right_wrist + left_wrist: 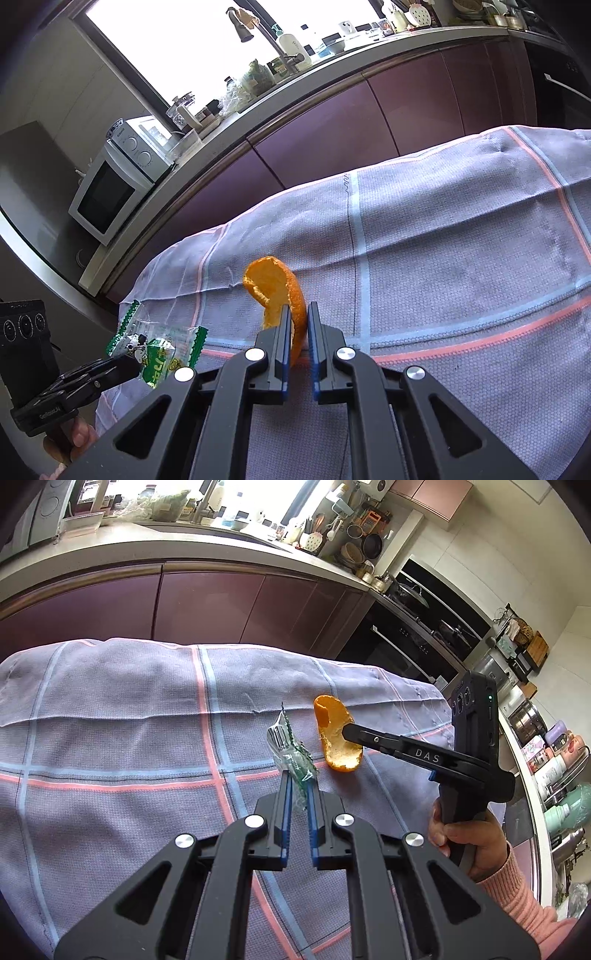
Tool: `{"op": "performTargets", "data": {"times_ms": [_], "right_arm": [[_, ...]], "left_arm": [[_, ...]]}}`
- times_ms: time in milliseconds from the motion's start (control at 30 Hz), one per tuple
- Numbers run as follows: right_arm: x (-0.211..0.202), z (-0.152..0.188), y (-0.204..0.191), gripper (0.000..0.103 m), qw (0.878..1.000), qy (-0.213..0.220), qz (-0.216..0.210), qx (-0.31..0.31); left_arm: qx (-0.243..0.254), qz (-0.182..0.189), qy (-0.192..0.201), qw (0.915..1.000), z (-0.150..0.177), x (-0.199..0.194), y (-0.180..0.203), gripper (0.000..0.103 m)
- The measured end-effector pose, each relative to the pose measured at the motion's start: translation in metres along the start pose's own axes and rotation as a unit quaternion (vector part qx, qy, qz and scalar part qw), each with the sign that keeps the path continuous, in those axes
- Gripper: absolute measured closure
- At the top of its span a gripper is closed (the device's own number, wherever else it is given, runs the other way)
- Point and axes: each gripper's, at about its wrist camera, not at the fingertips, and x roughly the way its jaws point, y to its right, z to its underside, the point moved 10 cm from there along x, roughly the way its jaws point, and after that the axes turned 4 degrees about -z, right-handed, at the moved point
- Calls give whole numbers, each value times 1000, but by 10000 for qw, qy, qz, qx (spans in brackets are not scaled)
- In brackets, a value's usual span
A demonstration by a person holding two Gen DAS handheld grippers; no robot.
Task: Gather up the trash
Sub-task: 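Carry the orange peel and green wrapper over the teal bin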
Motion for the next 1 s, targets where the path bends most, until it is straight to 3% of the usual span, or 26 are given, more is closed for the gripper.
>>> {"op": "performTargets", "data": {"times_ms": [400,667,1000], "right_arm": [[-20,27,-61,96,9974,142,-642,-299],[-21,57,-114,96,9917,11,-1165,-548],[-6,85,-169,96,9852,-191,-1509,-793]], "left_arm": [[-27,-163,294,9994,17,-62,-24,95],[-1,-428,506,9978,38,-113,-48,95],[-194,-793,633,9947,66,-161,-85,95]]}}
